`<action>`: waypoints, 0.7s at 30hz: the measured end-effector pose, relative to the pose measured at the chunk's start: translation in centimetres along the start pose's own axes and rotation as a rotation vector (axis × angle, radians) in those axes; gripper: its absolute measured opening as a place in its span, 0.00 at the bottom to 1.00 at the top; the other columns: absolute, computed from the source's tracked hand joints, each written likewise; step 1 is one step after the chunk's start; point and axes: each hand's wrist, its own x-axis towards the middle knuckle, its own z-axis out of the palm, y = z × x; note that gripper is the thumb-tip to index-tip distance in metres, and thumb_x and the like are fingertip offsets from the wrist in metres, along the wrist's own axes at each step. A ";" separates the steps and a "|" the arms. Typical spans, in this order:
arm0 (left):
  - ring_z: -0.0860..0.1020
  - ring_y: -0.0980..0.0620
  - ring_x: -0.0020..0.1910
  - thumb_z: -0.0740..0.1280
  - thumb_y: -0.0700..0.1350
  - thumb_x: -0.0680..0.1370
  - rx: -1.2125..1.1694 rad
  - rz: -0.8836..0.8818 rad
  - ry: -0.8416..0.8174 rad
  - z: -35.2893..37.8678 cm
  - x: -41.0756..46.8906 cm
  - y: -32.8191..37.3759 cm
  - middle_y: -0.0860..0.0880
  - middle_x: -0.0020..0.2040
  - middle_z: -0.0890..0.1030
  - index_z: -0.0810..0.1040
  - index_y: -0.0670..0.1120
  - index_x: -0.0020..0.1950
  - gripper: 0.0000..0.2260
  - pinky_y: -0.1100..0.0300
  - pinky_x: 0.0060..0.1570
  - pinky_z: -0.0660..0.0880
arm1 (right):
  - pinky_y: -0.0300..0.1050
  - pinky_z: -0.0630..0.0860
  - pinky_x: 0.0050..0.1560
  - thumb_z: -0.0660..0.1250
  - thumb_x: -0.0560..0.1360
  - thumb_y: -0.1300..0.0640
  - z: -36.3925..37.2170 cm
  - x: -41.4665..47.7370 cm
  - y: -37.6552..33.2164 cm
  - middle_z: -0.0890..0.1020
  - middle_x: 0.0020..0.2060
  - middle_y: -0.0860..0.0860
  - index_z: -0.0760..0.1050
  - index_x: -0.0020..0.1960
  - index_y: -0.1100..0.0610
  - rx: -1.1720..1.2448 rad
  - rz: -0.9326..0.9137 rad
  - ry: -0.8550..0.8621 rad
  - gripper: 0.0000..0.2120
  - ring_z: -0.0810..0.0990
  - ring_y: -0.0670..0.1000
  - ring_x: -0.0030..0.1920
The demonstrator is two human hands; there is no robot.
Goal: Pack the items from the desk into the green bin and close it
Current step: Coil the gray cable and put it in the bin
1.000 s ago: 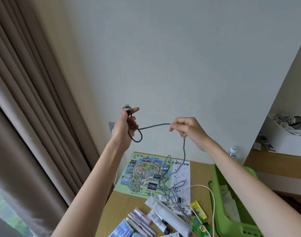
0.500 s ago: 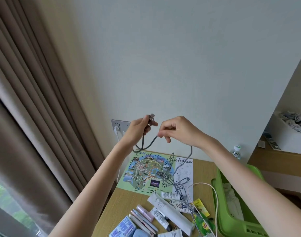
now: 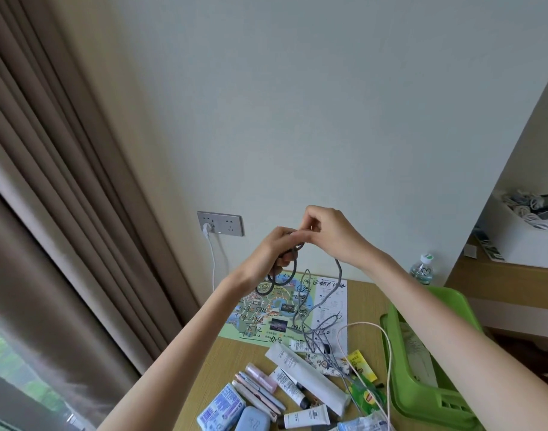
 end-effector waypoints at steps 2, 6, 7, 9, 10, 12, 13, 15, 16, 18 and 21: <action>0.63 0.56 0.29 0.68 0.45 0.74 0.028 0.006 0.066 0.3 0.0 -0.3 0.56 0.31 0.69 0.69 0.43 0.57 0.15 0.62 0.30 0.60 | 0.33 0.62 0.29 0.76 0.70 0.51 -0.1 0.0 0.4 0.76 0.31 0.45 0.74 0.39 0.58 -0.028 0.027 0.010 0.14 0.68 0.41 0.27; 0.62 0.58 0.26 0.62 0.34 0.76 0.073 0.026 0.164 1.0 0.4 -1.0 0.55 0.29 0.69 0.64 0.43 0.61 0.15 0.67 0.26 0.61 | 0.32 0.63 0.28 0.74 0.71 0.49 0.0 -0.4 0.9 0.78 0.27 0.40 0.74 0.41 0.57 0.021 0.087 -0.017 0.13 0.69 0.40 0.25; 0.62 0.59 0.26 0.61 0.34 0.76 0.072 0.039 0.175 1.1 0.5 -1.1 0.54 0.29 0.69 0.64 0.43 0.59 0.14 0.68 0.25 0.61 | 0.31 0.62 0.27 0.73 0.72 0.50 0.0 -0.5 0.9 0.78 0.26 0.39 0.74 0.42 0.56 0.061 0.098 -0.045 0.12 0.69 0.39 0.24; 0.63 0.61 0.25 0.60 0.34 0.77 0.063 0.064 0.167 1.0 0.6 -1.1 0.58 0.27 0.73 0.63 0.44 0.58 0.12 0.69 0.26 0.62 | 0.34 0.63 0.26 0.71 0.75 0.52 -0.1 -0.7 0.9 0.81 0.30 0.43 0.75 0.47 0.57 0.156 0.127 -0.128 0.09 0.68 0.43 0.25; 0.64 0.62 0.25 0.59 0.34 0.77 0.062 0.071 0.156 0.9 0.6 -1.1 0.58 0.27 0.74 0.62 0.44 0.57 0.12 0.70 0.26 0.62 | 0.35 0.62 0.26 0.70 0.76 0.53 -0.2 -0.8 0.9 0.82 0.32 0.46 0.76 0.48 0.58 0.191 0.133 -0.166 0.07 0.68 0.45 0.26; 0.64 0.62 0.25 0.60 0.36 0.78 0.068 0.051 0.152 0.7 0.6 -1.1 0.56 0.29 0.72 0.62 0.44 0.58 0.11 0.70 0.26 0.62 | 0.35 0.62 0.26 0.68 0.77 0.56 -0.6 -1.0 0.8 0.82 0.33 0.51 0.78 0.49 0.59 0.207 0.126 -0.201 0.05 0.67 0.46 0.27; 0.65 0.62 0.25 0.61 0.38 0.77 0.080 0.025 0.150 0.7 0.5 -1.1 0.53 0.32 0.70 0.63 0.43 0.59 0.12 0.70 0.25 0.62 | 0.34 0.63 0.26 0.68 0.78 0.57 -0.7 -1.1 0.8 0.81 0.33 0.51 0.79 0.48 0.60 0.193 0.116 -0.203 0.06 0.67 0.45 0.27; 0.66 0.59 0.28 0.62 0.42 0.74 0.110 -0.042 0.106 0.5 0.4 -1.3 0.51 0.34 0.70 0.66 0.43 0.58 0.13 0.69 0.26 0.63 | 0.33 0.63 0.27 0.67 0.78 0.58 -0.8 -1.2 0.6 0.80 0.31 0.51 0.80 0.48 0.62 0.148 0.095 -0.204 0.07 0.67 0.45 0.26; 0.66 0.58 0.30 0.63 0.42 0.74 0.117 -0.079 0.067 0.5 0.3 -1.4 0.51 0.35 0.72 0.67 0.44 0.56 0.12 0.69 0.26 0.64 | 0.33 0.63 0.27 0.67 0.78 0.59 -0.9 -1.2 0.5 0.80 0.31 0.51 0.80 0.48 0.63 0.125 0.090 -0.204 0.08 0.67 0.45 0.26; 0.69 0.58 0.30 0.62 0.42 0.77 0.107 -0.132 -0.015 0.3 0.1 -1.5 0.53 0.34 0.76 0.71 0.45 0.51 0.04 0.68 0.27 0.64 | 0.33 0.64 0.29 0.67 0.78 0.60 -1.0 -1.3 0.4 0.79 0.31 0.49 0.80 0.48 0.65 0.095 0.088 -0.201 0.08 0.67 0.44 0.26; 0.69 0.57 0.30 0.57 0.43 0.80 0.076 -0.129 -0.131 0.1 -0.4 -1.5 0.53 0.35 0.78 0.77 0.47 0.46 0.09 0.66 0.29 0.62 | 0.32 0.64 0.29 0.68 0.77 0.59 -1.0 -1.4 0.6 0.77 0.27 0.40 0.79 0.47 0.64 0.125 0.115 -0.188 0.07 0.68 0.42 0.27</action>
